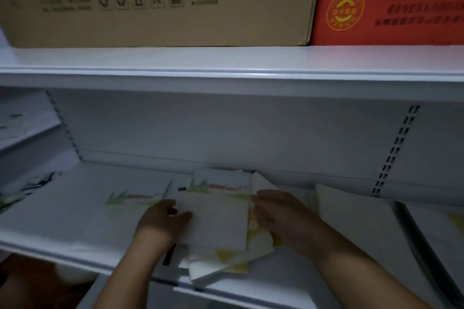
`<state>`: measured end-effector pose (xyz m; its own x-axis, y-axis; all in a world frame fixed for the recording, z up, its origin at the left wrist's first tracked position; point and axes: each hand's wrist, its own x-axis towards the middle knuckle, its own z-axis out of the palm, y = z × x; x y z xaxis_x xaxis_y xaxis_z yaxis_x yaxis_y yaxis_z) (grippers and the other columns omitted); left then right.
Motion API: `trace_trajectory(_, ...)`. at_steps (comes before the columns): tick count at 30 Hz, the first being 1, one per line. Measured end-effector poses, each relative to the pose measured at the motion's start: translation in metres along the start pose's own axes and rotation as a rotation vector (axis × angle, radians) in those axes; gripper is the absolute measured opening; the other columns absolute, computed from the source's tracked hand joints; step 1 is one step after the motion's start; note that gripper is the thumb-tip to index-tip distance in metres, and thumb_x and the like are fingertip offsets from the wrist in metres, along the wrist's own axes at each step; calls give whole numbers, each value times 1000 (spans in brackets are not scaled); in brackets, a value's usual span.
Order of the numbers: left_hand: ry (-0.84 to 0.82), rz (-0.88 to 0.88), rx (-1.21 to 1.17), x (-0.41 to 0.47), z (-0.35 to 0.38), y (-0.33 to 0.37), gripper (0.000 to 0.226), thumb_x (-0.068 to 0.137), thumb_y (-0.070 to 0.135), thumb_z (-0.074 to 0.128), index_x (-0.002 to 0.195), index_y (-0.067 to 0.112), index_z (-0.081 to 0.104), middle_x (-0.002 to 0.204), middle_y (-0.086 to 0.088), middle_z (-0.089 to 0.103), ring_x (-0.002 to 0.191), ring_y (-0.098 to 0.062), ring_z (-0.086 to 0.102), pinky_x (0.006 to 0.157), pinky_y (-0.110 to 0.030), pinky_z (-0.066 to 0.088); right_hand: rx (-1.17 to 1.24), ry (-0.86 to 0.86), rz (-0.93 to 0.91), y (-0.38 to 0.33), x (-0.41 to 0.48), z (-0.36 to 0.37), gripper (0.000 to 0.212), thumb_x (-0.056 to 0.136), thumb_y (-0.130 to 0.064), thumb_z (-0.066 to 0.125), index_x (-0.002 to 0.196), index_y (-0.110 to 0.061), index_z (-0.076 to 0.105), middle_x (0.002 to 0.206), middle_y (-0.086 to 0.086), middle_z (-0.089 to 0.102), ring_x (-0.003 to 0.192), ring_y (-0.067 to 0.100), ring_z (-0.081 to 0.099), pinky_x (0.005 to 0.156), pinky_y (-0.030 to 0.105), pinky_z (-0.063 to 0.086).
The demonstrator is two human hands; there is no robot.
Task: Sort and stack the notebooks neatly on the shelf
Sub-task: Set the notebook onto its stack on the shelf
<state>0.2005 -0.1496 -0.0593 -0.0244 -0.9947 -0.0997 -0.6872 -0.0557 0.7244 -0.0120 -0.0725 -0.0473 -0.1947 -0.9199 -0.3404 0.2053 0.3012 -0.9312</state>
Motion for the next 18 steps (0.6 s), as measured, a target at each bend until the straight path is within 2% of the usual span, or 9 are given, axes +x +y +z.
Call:
trace_trajectory(2, -66, 10, 20, -1, 3, -3, 58, 84, 28, 66, 134, 6, 47, 133, -14, 53, 119, -26, 53, 99, -29, 40, 118, -25, 25, 2, 3, 9, 23, 88, -12, 60, 111, -8, 54, 90, 7, 66, 77, 14, 62, 71, 23, 51)
trace_trajectory(5, -94, 29, 105, 2, 6, -4, 58, 87, 33, 60, 136, 7, 43, 138, -11, 49, 124, -24, 49, 98, -26, 39, 144, 60, 21, 6, 14, 19, 42, 86, -6, 62, 122, -12, 41, 108, 19, 63, 87, 24, 64, 80, 35, 53)
trace_trajectory(7, -93, 37, 121, 7, 3, -6, 53, 89, 31, 58, 134, 6, 45, 138, -10, 49, 124, -24, 49, 99, -26, 39, 101, 130, 16, 4, 20, 25, 34, 85, -3, 62, 116, -6, 46, 106, 21, 63, 87, 28, 64, 81, 40, 53)
trace_trajectory(9, -83, 27, 32, 11, -1, -11, 47, 89, 25, 58, 131, 7, 47, 135, -11, 51, 121, -26, 51, 98, -29, 42, 12, 117, 29, 1, 24, 32, 12, 86, 0, 60, 97, -2, 54, 89, 17, 65, 75, 24, 63, 68, 35, 56)
trace_trajectory(12, -35, 10, -148, 17, -15, -28, 33, 89, 13, 54, 121, 7, 53, 123, -13, 58, 108, -29, 57, 87, -32, 47, -202, 55, -22, 1, 27, 51, 12, 86, 0, 59, 97, -4, 64, 87, 14, 69, 72, 24, 66, 58, 31, 55)
trace_trajectory(13, -12, 14, -195, 20, -21, -36, 28, 89, 10, 53, 117, 7, 55, 117, -14, 61, 103, -30, 59, 80, -32, 47, -279, 54, -61, 1, 30, 60, 16, 85, 0, 60, 99, -5, 65, 90, 14, 70, 75, 26, 67, 61, 35, 57)
trace_trajectory(15, 37, 26, -282, 26, -35, -53, 24, 88, 7, 53, 110, 8, 58, 107, -13, 65, 95, -30, 62, 74, -31, 46, -421, 48, -141, -1, 35, 86, 25, 81, -3, 65, 104, -11, 62, 99, 12, 69, 86, 29, 68, 77, 44, 58)
trace_trajectory(18, 125, 12, -306, 39, -61, -82, 24, 87, 3, 54, 110, 4, 60, 104, -14, 65, 97, -29, 61, 79, -29, 46, -531, -14, -251, -6, 46, 135, 27, 79, -7, 65, 98, -25, 59, 105, 4, 67, 98, 22, 65, 91, 43, 53)
